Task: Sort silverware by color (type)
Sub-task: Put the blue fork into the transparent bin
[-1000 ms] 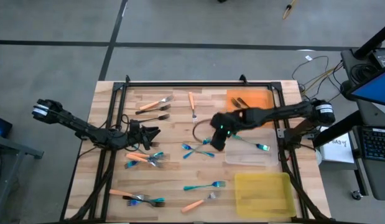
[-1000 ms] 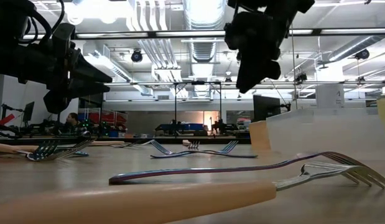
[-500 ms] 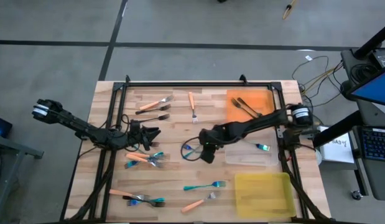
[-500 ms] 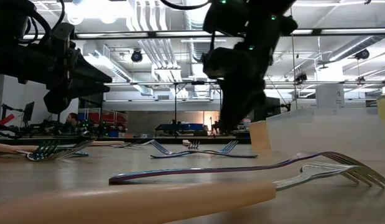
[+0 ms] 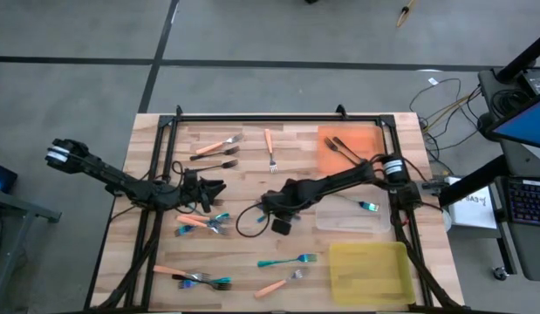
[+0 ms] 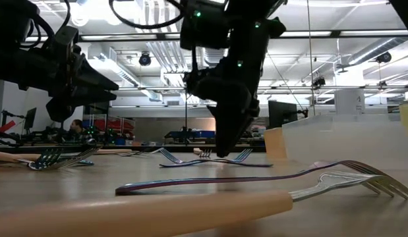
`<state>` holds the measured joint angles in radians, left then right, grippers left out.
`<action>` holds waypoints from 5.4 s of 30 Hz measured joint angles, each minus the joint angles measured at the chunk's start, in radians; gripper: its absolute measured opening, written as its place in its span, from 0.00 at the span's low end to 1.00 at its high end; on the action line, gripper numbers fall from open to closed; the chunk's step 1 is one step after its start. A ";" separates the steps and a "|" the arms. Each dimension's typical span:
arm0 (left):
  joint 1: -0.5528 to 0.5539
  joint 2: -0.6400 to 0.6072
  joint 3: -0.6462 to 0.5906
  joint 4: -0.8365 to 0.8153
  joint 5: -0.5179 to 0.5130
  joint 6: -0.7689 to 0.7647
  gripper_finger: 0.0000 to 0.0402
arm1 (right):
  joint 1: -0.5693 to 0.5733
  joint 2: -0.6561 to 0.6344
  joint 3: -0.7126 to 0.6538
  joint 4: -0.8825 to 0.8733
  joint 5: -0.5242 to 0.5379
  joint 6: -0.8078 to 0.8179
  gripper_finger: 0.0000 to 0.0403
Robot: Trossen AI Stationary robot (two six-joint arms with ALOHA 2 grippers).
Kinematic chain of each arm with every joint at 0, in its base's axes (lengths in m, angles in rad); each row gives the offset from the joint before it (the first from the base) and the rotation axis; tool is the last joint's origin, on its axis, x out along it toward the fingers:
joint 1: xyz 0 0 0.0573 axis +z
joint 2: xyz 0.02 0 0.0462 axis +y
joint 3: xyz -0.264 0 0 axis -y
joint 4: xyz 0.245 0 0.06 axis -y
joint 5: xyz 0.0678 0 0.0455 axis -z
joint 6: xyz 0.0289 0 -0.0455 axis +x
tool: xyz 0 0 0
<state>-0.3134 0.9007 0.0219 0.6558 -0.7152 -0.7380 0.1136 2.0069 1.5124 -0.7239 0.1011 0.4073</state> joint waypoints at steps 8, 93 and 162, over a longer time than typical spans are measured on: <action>0.000 0.022 0.000 0.001 0.001 -0.004 0.26 | 0.000 0.028 0.007 0.001 -0.004 0.001 0.26; 0.000 0.031 0.000 0.014 -0.009 -0.031 0.26 | 0.338 -0.593 -0.459 0.197 0.074 0.314 0.21; 0.000 0.063 0.000 0.055 0.079 -0.034 0.26 | 0.359 -0.141 -0.030 -0.072 -0.022 0.032 0.02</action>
<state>-0.3134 0.9634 0.0219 0.7105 -0.6357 -0.7722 0.4724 1.8657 1.4823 -0.7957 0.0794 0.4396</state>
